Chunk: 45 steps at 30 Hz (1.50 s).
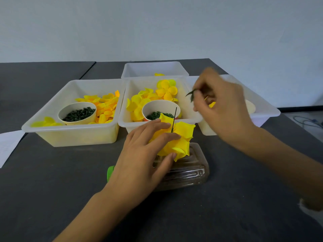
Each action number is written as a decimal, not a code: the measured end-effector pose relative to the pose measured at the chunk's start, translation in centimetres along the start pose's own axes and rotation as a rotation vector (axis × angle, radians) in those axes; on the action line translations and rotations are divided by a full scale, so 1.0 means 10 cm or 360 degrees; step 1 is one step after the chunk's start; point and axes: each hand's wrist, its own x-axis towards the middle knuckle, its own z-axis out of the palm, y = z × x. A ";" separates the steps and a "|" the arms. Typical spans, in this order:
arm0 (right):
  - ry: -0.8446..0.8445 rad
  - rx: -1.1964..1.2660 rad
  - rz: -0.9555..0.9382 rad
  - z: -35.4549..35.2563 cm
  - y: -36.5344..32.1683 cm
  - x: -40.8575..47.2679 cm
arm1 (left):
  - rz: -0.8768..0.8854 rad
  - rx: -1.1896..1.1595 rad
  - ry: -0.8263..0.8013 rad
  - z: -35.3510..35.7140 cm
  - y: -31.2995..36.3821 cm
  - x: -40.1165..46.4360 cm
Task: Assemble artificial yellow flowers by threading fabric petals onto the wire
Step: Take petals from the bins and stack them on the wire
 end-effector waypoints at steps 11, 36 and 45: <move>-0.0178 0.2167 0.2033 -0.05 0.01 -0.65 | 0.0057 -0.0046 0.0257 0.05 0.08 0.06; -0.0736 0.1193 0.1598 0.05 -0.09 -0.75 | 0.0014 -0.0119 0.0276 0.06 0.08 0.00; -0.0734 0.1016 0.1501 0.03 0.00 -0.66 | 0.0021 -0.0095 0.0275 0.06 0.08 0.01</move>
